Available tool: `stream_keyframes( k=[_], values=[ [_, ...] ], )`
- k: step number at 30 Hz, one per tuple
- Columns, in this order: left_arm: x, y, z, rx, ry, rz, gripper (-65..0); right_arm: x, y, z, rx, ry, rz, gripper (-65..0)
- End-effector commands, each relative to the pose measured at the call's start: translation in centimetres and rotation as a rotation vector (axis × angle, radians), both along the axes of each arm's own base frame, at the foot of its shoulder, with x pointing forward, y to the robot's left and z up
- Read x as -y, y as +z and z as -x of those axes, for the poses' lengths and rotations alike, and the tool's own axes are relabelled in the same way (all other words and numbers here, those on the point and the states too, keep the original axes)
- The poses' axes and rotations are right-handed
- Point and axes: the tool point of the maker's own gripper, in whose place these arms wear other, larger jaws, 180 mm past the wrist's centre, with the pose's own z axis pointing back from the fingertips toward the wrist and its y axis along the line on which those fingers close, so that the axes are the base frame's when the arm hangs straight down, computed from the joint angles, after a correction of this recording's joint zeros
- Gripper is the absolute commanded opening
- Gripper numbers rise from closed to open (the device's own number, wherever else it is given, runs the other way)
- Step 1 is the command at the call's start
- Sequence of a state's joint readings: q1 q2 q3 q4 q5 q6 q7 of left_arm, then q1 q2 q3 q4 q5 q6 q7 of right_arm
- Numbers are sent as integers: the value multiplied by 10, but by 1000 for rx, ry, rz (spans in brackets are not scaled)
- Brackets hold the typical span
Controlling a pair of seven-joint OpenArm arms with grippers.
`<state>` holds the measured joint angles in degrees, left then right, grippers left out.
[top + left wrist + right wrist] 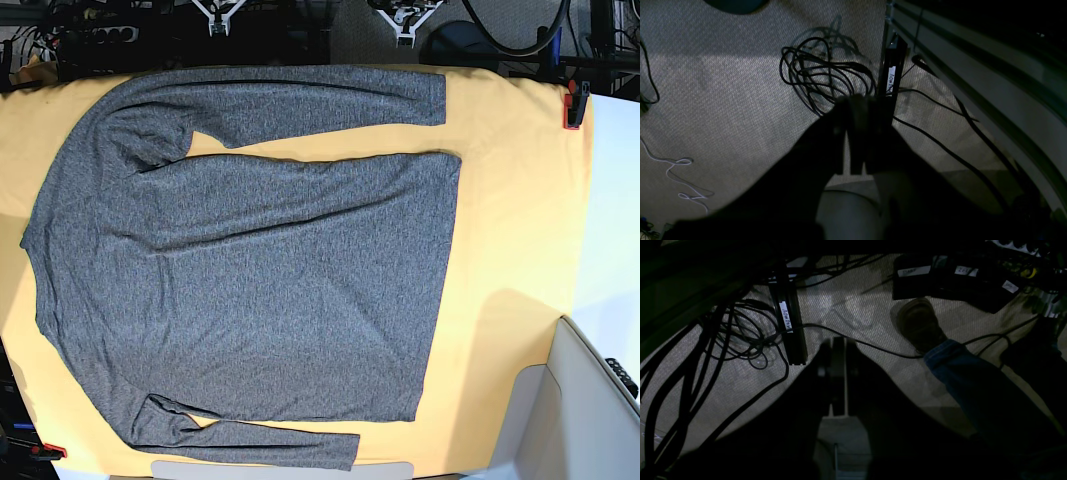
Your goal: Fold the T-shirt properly
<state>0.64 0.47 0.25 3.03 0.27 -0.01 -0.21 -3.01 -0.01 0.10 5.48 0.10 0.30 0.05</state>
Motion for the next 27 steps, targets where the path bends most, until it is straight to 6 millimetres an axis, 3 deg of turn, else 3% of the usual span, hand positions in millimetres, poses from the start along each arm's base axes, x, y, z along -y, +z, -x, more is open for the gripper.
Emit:
stream_keyframes(
  k=[1, 12, 27],
  values=[
    [3, 0, 2, 2, 3, 7, -650, 0, 0, 0, 6, 1, -4, -650],
    [3, 0, 2, 2, 3, 7, -650, 2, 1, -8, 29, 2, -1, -650],
    [3, 0, 2, 2, 3, 7, -650, 7, 1, -3, 21, 3, 6, -650]
  ],
)
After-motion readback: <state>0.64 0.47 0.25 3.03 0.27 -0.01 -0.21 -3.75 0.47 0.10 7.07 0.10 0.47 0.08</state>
